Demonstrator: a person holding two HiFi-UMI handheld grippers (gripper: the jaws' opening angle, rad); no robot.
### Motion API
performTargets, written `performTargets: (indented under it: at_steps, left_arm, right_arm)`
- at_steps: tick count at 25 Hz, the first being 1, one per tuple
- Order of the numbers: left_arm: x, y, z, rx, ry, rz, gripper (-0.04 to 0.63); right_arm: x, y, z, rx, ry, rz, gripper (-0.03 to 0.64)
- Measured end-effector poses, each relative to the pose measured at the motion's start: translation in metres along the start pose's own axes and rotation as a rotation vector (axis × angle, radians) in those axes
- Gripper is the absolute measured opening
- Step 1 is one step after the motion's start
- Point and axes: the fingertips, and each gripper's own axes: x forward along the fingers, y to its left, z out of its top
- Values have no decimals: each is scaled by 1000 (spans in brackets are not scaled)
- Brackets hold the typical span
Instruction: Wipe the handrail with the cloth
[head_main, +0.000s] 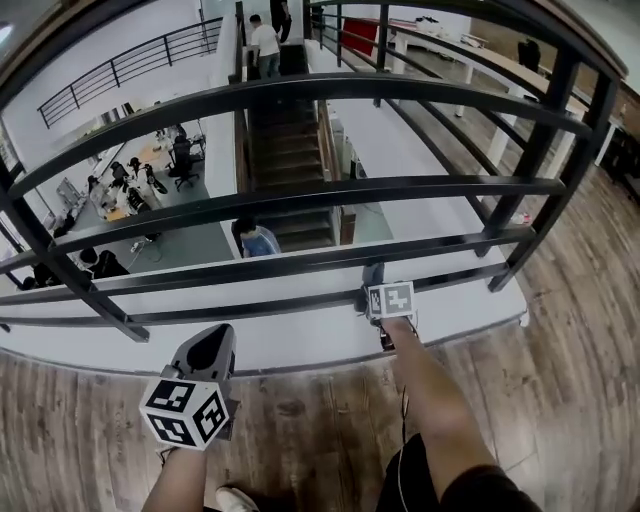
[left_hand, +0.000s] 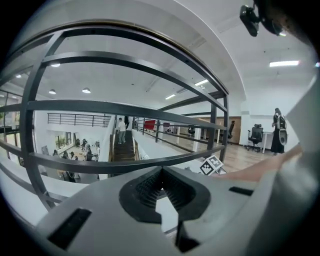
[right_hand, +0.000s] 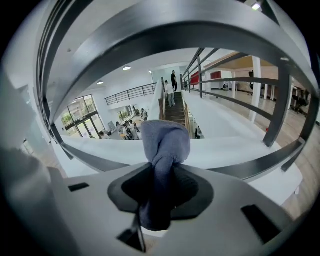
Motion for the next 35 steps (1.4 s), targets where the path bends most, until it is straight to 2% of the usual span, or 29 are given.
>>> performTargets:
  at_steps: [3,6,13,14,17,18,19,22,23,28,29,31,33,35]
  left_arm:
    - [5,-28,-4,-29,0,-40,3]
    - [10,-52,-20,-7,16,-68,3]
    - [30,-117,-39,27,34,-154,3]
    - [31,-125,-40,36,37,-165,3]
    - [29,-149,-47,43,57,-207,3]
    - [28,-155,-49,45,65,-217,3]
    - [26,-160,-50,50,74,-221,3]
    - [20,-167,-49,64,95,-225,3]
    - [18,-170,-49,68,102,-229,3]
    - [18,-175,-45,66,98,-235,3]
    - [17,-175,-44,71,91,-232,3]
    - [17,-174,-44,82,85,-225,3]
    - [20,-174,-43,84,81,-226,3]
    - [23,-174,-40,83,74,-229,3]
  right_arm:
    - [-12,-45,-4,-6,-6,-50,103]
    - [-21,-91,-8,-16,3,-105,103]
    - [-47,-186,-18,42,-5,-206,103]
    - [-50,-194,-18,49,-9,-206,103]
    - [-54,-205,-22,96,-29,-128,103]
    - [-57,-216,-23,97,-36,-136,103]
    - [-62,-232,-24,91,-37,-171,103]
    - [-85,-287,-40,76,39,-359,103]
    - [-88,-299,-42,70,47,-384,103]
    - [-88,-320,-55,64,56,-381,103]
    - [-92,-317,-55,98,15,-367,104]
    - [-107,-311,-38,153,-153,-348,104]
    - [-129,-304,-19,141,-299,-358,104]
    - [-149,-286,-6,107,-397,-344,104]
